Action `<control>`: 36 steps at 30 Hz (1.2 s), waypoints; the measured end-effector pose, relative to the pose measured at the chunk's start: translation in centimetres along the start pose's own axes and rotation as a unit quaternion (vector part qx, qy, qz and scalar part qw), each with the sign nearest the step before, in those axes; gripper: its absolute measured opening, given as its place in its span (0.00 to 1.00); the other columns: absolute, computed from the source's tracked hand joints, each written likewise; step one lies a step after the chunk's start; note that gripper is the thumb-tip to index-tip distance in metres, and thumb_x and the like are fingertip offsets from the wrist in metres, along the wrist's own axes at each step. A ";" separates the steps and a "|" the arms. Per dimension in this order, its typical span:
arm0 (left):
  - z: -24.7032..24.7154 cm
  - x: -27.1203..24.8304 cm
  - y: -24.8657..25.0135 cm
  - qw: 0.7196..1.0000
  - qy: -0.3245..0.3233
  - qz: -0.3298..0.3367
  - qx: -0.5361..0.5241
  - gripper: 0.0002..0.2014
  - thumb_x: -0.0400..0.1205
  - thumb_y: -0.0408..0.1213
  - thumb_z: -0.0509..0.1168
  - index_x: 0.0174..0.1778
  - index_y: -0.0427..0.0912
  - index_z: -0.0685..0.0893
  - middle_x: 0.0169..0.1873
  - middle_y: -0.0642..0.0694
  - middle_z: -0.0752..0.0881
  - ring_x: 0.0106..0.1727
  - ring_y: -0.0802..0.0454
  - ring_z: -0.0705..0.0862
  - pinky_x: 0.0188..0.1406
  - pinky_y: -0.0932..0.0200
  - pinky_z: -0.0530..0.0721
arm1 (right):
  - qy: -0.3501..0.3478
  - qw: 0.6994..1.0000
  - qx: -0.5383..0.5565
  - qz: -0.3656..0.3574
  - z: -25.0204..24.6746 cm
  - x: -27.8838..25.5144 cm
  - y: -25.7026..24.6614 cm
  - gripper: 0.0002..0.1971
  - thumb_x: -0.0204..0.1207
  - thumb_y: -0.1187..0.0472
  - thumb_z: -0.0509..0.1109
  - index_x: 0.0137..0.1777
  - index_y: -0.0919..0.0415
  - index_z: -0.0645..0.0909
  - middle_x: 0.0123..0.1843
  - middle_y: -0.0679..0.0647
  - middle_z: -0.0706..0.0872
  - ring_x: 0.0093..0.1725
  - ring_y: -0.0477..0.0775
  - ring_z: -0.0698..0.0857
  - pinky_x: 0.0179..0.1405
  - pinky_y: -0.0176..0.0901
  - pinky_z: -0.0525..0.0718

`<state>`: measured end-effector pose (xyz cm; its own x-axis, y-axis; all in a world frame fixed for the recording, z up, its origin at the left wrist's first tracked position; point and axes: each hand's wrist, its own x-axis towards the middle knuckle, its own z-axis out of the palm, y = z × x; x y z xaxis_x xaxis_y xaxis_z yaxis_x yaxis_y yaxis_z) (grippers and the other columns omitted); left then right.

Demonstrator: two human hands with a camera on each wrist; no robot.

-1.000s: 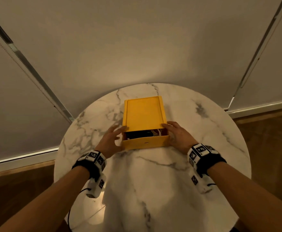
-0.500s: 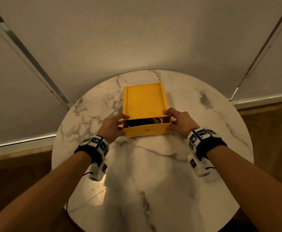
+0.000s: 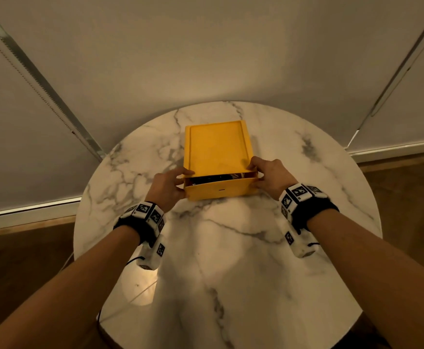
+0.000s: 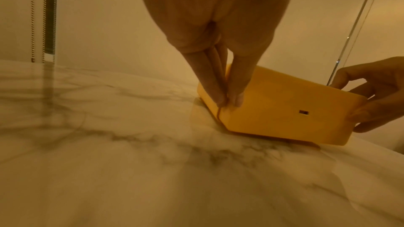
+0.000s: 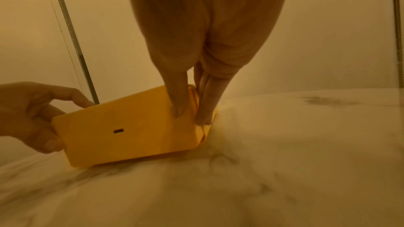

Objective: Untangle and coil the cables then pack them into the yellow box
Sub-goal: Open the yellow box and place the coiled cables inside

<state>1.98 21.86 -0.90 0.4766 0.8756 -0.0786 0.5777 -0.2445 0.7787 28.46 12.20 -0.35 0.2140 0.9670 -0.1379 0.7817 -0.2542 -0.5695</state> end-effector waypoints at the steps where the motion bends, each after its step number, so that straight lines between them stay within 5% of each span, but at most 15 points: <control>1: 0.1 0.0 0.1 1.000 0.004 0.000 0.002 0.23 0.70 0.17 0.74 0.56 0.45 0.85 0.50 0.40 0.89 0.44 0.51 0.88 0.34 0.73 0.84 | 0.002 1.000 -0.003 0.002 0.0 0.0 -0.1 0.18 0.72 0.68 0.74 0.61 0.57 0.77 0.53 0.65 0.81 0.44 0.65 0.85 0.41 0.48 0.82; 6: 0.3 -0.2 0.6 0.999 0.033 0.009 0.019 0.23 0.70 0.17 0.73 0.57 0.41 0.86 0.46 0.47 0.87 0.46 0.56 0.85 0.30 0.80 0.77 | 0.010 1.000 -0.014 0.008 0.1 0.2 -0.1 0.17 0.73 0.67 0.72 0.60 0.55 0.76 0.54 0.66 0.79 0.42 0.66 0.84 0.40 0.48 0.83; 11: 0.4 -0.4 1.1 0.999 0.040 -0.003 -0.030 0.20 0.71 0.15 0.72 0.57 0.36 0.86 0.44 0.45 0.87 0.33 0.73 0.82 0.28 0.78 0.77 | 0.014 1.000 -0.001 0.010 0.1 0.1 -0.1 0.18 0.73 0.69 0.71 0.61 0.56 0.75 0.52 0.66 0.79 0.41 0.66 0.84 0.41 0.51 0.86; 15: 0.5 -0.3 1.0 0.997 0.052 -0.027 -0.040 0.22 0.71 0.16 0.72 0.56 0.42 0.87 0.42 0.41 0.88 0.25 0.67 0.82 0.24 0.74 0.78 | 0.018 1.000 0.002 0.013 0.3 0.1 -0.3 0.17 0.75 0.71 0.69 0.62 0.58 0.75 0.51 0.66 0.78 0.42 0.66 0.83 0.40 0.51 0.85; 19: 0.7 -0.2 1.0 0.996 0.065 -0.034 -0.060 0.24 0.71 0.13 0.68 0.54 0.45 0.88 0.41 0.40 0.88 0.32 0.58 0.84 0.26 0.70 0.82 | 0.016 1.000 -0.001 0.020 0.5 0.2 -0.3 0.16 0.76 0.70 0.67 0.62 0.57 0.75 0.48 0.64 0.78 0.43 0.66 0.83 0.34 0.46 0.80; 28: 0.8 0.7 -0.1 0.995 0.064 -0.035 -0.064 0.23 0.72 0.17 0.70 0.51 0.51 0.88 0.37 0.40 0.89 0.37 0.48 0.84 0.38 0.55 0.88 | 0.025 0.999 0.031 0.010 0.3 0.7 0.2 0.16 0.74 0.73 0.68 0.55 0.53 0.78 0.49 0.67 0.82 0.36 0.64 0.86 0.40 0.59 0.90; 32: 0.4 1.0 0.3 0.996 0.074 -0.013 0.039 0.14 0.75 0.39 0.76 0.55 0.54 0.89 0.42 0.42 0.91 0.36 0.53 0.86 0.45 0.53 0.88 | 0.011 1.000 0.009 0.007 -0.2 0.8 -0.2 0.10 0.75 0.61 0.73 0.55 0.55 0.78 0.47 0.66 0.83 0.39 0.63 0.83 0.39 0.50 0.83; 34: 0.1 0.9 0.8 0.975 0.084 0.020 0.202 0.15 0.76 0.55 0.72 0.57 0.58 0.89 0.56 0.47 0.89 0.51 0.51 0.86 0.50 0.53 0.85 | 0.024 0.998 -0.062 0.002 -0.5 0.5 -0.8 0.13 0.77 0.47 0.71 0.54 0.55 0.79 0.45 0.60 0.82 0.41 0.62 0.81 0.37 0.45 0.73; 36: 0.0 1.1 1.7 0.955 0.075 0.056 0.280 0.15 0.79 0.60 0.65 0.55 0.60 0.89 0.73 0.53 0.77 0.69 0.49 0.76 0.60 0.49 0.80 | 0.047 0.990 -0.132 -0.015 -0.7 0.4 -1.5 0.20 0.77 0.38 0.66 0.53 0.54 0.82 0.53 0.58 0.82 0.49 0.63 0.82 0.41 0.46 0.75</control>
<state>3.46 22.38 0.35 0.4798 0.8707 0.1082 0.8129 -0.4876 0.3186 27.79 12.92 0.96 0.2316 0.9720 -0.0405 0.9117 -0.2314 -0.3396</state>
